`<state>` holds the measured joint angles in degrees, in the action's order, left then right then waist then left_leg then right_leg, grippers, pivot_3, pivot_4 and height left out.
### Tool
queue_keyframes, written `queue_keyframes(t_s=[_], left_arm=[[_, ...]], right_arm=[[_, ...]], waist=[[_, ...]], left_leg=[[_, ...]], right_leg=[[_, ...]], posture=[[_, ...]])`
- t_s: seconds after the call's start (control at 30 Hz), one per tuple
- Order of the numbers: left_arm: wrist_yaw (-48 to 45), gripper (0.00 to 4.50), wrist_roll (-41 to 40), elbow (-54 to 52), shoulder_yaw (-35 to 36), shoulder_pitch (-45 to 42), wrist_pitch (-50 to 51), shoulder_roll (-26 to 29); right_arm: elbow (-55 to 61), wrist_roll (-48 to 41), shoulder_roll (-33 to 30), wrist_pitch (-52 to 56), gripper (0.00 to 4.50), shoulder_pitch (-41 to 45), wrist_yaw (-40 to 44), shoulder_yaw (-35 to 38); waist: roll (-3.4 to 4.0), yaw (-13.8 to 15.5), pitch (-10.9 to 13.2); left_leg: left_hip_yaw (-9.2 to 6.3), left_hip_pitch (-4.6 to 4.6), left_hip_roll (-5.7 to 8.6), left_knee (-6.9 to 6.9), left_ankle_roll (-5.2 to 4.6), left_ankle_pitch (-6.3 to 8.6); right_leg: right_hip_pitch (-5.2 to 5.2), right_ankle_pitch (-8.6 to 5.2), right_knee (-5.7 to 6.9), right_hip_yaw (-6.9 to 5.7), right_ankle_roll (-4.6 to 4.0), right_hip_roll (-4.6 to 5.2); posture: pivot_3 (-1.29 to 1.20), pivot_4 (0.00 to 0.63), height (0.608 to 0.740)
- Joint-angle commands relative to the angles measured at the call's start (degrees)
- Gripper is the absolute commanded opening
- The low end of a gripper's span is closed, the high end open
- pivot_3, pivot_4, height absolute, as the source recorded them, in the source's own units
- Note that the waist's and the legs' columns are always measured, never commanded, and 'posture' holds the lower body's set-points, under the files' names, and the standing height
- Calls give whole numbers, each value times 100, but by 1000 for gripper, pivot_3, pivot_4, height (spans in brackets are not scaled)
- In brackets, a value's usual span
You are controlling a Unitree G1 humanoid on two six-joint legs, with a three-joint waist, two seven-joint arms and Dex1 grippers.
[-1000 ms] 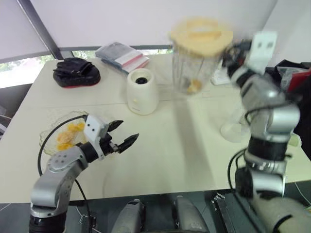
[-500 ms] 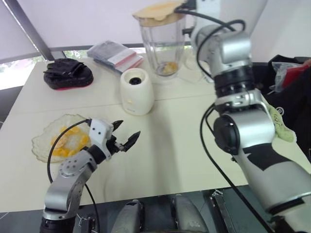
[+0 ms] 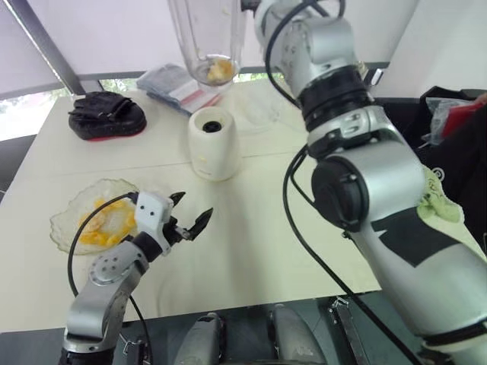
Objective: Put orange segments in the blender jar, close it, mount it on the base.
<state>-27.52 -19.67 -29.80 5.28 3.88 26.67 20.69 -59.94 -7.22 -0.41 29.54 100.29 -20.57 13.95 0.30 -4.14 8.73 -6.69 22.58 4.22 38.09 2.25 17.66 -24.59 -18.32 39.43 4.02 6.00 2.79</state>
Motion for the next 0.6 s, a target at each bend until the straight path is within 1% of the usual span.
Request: queue_keyframes(t_s=[0.03,0.2,0.6], left_arm=[[68,4308,15,-280,15,10,-121,55],[70,4308,-8,-322,52,23,-76,127],[-24,4308,-21,-242,-67,37,-83,221]], right_arm=[[259,-173,353,-644,932,78,-645,235],[212,-126,656,-884,932,-281,-1009,212],[669,-13,875,-418,932,-981,-1336,7]], waist=[[0,-13,0],[-1,-20,0],[-2,-50,-2]], left_leg=[[0,0,0,0,0,0],[0,-1,-1,2,0,0],[-1,-6,-1,5,2,-1]], right_leg=[[0,0,0,0,0,0],[0,0,5,0,0,-1],[3,0,12,-1,0,-2]], posture=[[0,150,740],[0,150,740],[0,150,740]])
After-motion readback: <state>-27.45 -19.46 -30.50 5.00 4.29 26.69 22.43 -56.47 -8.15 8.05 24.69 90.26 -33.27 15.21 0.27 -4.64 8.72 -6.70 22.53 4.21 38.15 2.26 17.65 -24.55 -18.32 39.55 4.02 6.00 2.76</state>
